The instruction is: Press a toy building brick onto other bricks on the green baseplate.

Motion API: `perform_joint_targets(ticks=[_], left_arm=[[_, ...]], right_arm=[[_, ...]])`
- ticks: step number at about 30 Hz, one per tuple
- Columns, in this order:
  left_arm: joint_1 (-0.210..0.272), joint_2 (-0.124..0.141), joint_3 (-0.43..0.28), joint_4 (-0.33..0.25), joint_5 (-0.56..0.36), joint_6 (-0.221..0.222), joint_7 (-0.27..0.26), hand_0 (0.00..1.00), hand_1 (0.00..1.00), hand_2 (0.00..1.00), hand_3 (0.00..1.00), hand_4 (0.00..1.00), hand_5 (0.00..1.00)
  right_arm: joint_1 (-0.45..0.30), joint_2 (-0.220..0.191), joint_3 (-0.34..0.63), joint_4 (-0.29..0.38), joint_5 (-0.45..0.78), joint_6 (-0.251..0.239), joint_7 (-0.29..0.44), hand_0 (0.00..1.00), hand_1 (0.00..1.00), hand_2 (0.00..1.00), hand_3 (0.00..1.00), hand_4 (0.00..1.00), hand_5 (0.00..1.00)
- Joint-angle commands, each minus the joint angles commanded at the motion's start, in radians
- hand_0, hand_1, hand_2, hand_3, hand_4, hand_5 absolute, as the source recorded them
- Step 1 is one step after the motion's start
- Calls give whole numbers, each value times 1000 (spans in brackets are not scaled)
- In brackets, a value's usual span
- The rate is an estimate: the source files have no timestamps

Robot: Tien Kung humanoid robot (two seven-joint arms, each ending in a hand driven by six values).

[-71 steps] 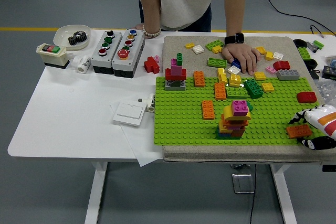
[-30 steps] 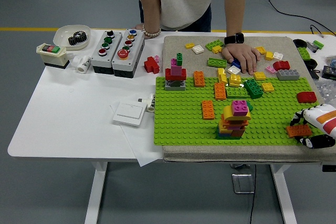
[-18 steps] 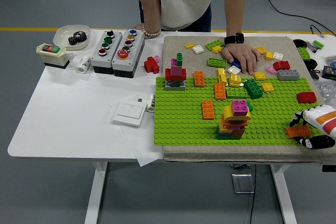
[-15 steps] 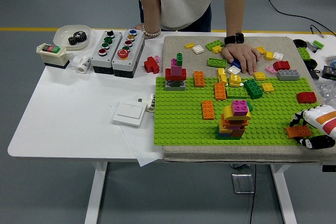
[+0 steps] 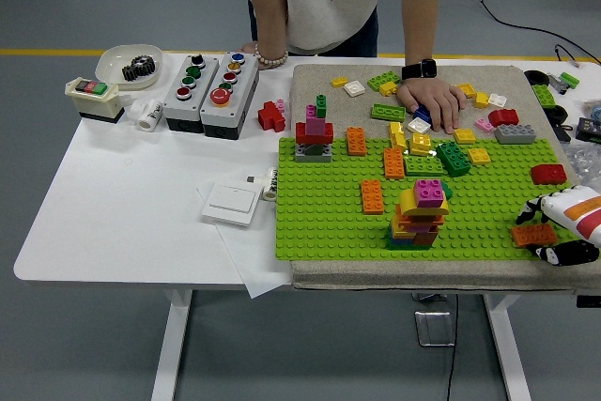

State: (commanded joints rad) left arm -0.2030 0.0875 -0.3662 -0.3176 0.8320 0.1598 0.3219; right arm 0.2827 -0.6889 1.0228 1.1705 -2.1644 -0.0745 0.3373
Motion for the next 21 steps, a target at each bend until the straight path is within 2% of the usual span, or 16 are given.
perform_joint_targets(ticks=[21], left_arm=[[-1,1,2,-1,10,-1,-2,795,769,740,586,645,669]], right_arm=[[12,0,-14,-11,-5,4,1,584,532,645,618,761,289]])
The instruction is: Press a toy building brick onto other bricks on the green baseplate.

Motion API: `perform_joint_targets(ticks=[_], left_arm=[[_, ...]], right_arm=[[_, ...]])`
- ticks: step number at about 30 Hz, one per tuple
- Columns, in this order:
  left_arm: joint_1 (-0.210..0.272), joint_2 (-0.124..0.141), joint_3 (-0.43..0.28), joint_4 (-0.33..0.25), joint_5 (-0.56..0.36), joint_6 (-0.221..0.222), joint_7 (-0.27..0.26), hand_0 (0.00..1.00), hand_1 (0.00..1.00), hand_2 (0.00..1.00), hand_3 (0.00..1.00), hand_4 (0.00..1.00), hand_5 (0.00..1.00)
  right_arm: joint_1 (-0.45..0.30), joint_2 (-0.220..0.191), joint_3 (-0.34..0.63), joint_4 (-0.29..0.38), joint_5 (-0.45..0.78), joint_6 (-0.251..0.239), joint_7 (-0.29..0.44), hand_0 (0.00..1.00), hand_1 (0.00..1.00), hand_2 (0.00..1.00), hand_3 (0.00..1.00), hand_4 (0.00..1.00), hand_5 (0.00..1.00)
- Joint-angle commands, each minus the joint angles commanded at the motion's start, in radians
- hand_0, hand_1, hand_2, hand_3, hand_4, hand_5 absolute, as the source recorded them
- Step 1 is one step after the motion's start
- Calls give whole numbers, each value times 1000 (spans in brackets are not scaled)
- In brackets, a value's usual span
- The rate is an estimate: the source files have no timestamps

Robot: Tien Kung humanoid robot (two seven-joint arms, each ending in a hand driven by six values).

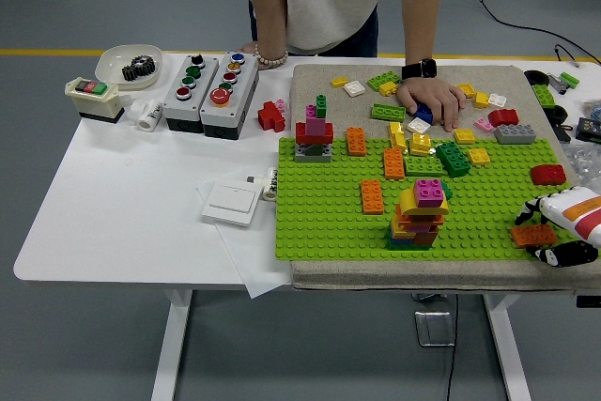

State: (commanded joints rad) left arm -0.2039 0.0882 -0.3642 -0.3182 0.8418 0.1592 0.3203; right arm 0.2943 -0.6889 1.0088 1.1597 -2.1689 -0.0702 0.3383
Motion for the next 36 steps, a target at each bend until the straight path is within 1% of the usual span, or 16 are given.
perform_joint_targets(ticks=[10,36], left_arm=[[-1,-1,1,1,-4,1,-2,795,770,740,587,644,668],[-2,1,1,0,-9,-3,-3,792,768,737,587,644,670]], right_arm=[[0,-2,1,14,-13,-6,-1,582,536,645,619,768,290],[13,0,-6,-9,0,8,2,577,545,647,611,778,300]])
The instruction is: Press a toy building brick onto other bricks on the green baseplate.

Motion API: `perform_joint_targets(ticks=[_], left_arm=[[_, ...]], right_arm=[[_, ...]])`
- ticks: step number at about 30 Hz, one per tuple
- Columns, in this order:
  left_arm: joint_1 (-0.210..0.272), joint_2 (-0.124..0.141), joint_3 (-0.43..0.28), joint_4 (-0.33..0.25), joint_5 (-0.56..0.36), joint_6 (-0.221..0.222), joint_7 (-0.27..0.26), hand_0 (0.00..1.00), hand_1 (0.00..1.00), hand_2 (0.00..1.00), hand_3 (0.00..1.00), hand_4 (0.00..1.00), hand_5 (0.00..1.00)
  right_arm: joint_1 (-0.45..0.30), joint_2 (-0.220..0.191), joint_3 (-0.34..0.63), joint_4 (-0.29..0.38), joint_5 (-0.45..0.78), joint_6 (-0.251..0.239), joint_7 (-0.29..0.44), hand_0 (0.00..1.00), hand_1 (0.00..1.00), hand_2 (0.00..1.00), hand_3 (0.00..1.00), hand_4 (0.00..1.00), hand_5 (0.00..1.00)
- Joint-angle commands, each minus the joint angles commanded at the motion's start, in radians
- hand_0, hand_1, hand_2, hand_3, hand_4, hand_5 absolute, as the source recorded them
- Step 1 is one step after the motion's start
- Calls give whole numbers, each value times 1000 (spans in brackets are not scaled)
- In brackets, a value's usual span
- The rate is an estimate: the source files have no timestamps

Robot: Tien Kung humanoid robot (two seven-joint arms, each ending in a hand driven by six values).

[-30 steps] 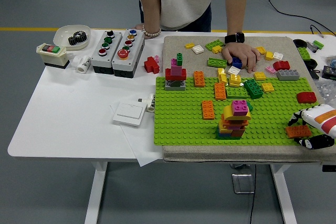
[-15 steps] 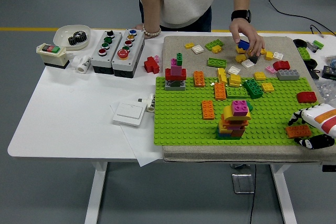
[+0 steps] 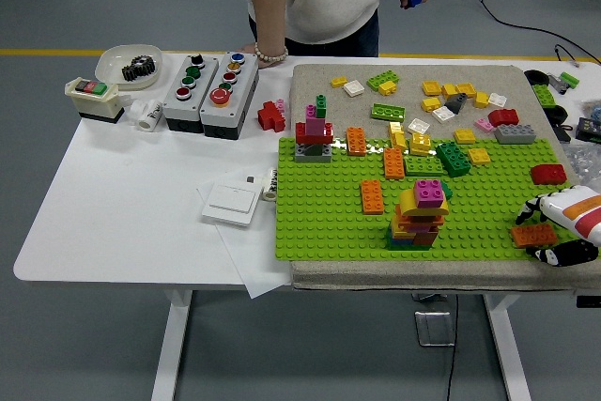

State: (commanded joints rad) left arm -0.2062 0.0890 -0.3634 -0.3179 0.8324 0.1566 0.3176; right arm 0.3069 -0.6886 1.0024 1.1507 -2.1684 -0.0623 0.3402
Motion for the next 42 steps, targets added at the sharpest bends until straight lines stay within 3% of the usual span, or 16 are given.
perform_joint_targets(ticks=[17,42], left_arm=[[-1,1,-2,-1,6,1,3,792,767,735,587,643,670],[5,0,-12,0,24,-2,8,792,767,734,586,643,671]], right_arm=[[5,-3,-5,-1,7,8,7,570,540,637,598,770,301],[4,2,-8,-13,20,11,11,446,478,580,551,712,295]])
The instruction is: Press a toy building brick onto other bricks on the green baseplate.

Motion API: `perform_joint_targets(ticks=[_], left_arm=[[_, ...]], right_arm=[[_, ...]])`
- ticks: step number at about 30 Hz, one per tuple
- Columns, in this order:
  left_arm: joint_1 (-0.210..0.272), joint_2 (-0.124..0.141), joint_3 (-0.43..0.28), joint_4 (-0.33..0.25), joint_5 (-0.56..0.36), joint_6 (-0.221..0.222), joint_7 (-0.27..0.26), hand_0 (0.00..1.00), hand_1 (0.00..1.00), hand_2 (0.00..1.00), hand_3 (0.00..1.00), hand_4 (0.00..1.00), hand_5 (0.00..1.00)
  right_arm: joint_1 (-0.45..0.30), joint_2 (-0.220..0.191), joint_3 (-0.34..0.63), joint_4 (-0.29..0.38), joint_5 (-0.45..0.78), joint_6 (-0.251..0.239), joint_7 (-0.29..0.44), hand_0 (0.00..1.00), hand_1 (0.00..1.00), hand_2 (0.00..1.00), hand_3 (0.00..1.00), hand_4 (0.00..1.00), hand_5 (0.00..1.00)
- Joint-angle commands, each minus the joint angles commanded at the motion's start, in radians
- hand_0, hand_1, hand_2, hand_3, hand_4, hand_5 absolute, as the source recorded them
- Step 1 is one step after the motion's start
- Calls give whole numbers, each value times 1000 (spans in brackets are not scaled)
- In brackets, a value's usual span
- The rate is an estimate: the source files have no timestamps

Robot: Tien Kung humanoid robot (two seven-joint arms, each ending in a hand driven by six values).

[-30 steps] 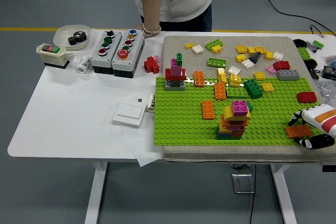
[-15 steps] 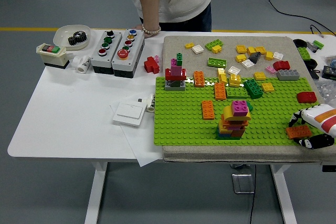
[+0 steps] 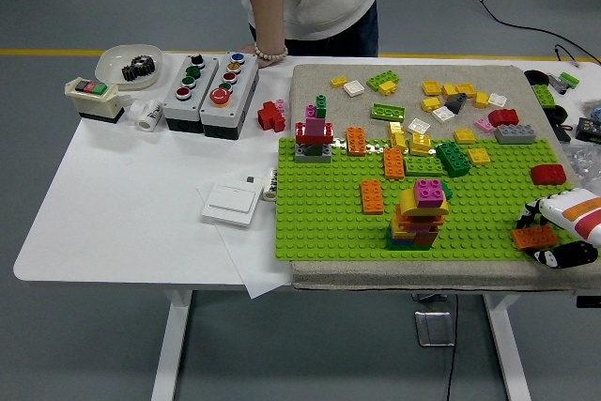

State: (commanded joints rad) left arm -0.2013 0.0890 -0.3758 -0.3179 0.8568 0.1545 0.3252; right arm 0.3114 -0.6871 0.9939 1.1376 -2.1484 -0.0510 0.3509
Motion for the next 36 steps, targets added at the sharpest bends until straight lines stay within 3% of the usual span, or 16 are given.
perform_joint_targets(ticks=[12,36], left_arm=[[-1,0,2,0,-2,0,-1,791,766,734,586,643,671],[-5,0,7,0,-13,1,-4,789,766,733,586,642,670]], right_arm=[[1,1,-1,-6,4,1,3,398,462,571,539,688,298],[0,-5,11,9,10,-9,7,401,460,562,529,663,294]])
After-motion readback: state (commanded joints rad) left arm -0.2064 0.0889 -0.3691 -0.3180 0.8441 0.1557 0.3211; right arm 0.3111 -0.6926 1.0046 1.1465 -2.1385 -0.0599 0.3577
